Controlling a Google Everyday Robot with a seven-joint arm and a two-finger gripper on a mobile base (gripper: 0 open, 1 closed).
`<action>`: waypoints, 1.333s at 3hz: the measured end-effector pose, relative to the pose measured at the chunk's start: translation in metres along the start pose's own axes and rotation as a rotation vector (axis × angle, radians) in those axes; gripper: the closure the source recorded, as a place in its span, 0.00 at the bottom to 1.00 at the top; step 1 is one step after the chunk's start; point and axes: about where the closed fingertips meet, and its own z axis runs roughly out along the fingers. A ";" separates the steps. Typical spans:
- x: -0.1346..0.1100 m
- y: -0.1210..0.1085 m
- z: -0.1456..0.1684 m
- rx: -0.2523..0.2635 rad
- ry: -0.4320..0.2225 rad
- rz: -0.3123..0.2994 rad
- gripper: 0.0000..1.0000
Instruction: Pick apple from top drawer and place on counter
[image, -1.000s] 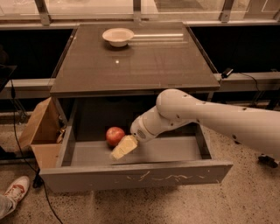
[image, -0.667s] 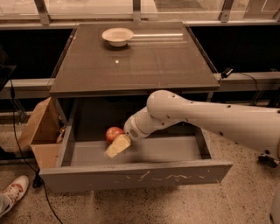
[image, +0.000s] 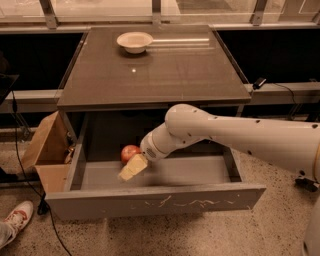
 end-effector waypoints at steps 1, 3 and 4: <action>-0.008 -0.011 0.017 0.051 -0.004 -0.035 0.00; -0.020 -0.032 0.047 0.130 -0.061 -0.077 0.18; -0.015 -0.036 0.054 0.146 -0.074 -0.068 0.42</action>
Offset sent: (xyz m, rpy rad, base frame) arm 0.0582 0.0326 -0.0314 -0.0250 -0.1902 -0.0437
